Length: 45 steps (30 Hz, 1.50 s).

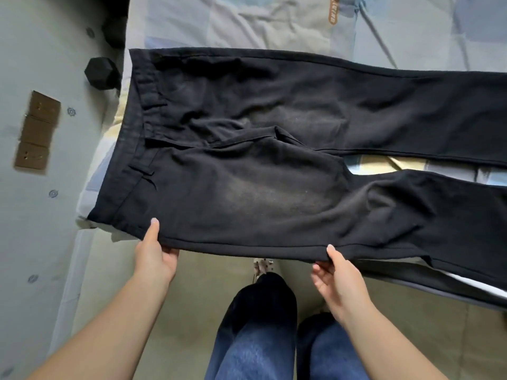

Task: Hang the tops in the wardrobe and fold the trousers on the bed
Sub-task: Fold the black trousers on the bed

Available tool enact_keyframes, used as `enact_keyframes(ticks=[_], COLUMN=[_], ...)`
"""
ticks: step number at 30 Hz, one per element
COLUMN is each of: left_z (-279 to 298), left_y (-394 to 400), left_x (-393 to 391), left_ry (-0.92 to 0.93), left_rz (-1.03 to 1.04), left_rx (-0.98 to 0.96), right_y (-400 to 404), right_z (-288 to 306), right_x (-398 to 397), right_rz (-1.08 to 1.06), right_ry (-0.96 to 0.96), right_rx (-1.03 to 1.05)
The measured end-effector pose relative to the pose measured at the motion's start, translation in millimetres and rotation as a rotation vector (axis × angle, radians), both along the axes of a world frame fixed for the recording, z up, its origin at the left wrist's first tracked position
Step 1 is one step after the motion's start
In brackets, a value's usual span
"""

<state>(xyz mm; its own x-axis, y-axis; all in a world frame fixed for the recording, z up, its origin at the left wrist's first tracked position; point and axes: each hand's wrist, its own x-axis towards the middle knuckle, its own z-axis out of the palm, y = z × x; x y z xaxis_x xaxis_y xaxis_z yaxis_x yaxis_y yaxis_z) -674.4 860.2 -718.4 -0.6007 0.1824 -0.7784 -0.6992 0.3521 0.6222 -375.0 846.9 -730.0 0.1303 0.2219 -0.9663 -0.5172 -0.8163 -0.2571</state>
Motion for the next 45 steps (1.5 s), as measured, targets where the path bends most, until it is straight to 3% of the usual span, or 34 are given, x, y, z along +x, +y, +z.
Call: enact_keyframes(ticks=[11,17,22,26,34,36,42,45], left_z=[55,72,57,34,-18,-34,-87,-105], left_y=[49,135,226,287,358,371,383,389], left_x=[-7,-19,-39,-54,-71,-77,-95,-96], left_ry=[0.142,0.148,0.196,0.124,0.109,0.078,0.056,0.076], left_rz=[0.058,0.01,-0.163,-0.251,-0.292,-0.325,-0.548,-0.57], left_rx=[0.074,0.242,0.182,0.165,0.121,0.127,0.123,0.127], right_y=[63,155,253,321,399,408,403,404], right_z=[48,64,54,33,-11,-26,-85,-103], right_x=[21,21,8,-1,-17,-19,-31,-35], right_rz=[0.032,0.022,-0.058,-0.011,0.026,0.116,0.831,1.036], right_ry=[-0.087,-0.238,-0.349,-0.405,-0.463,-0.441,-0.473,-0.494], right_rx=[0.21,0.344,0.413,0.414,0.402,0.431,0.451,0.439])
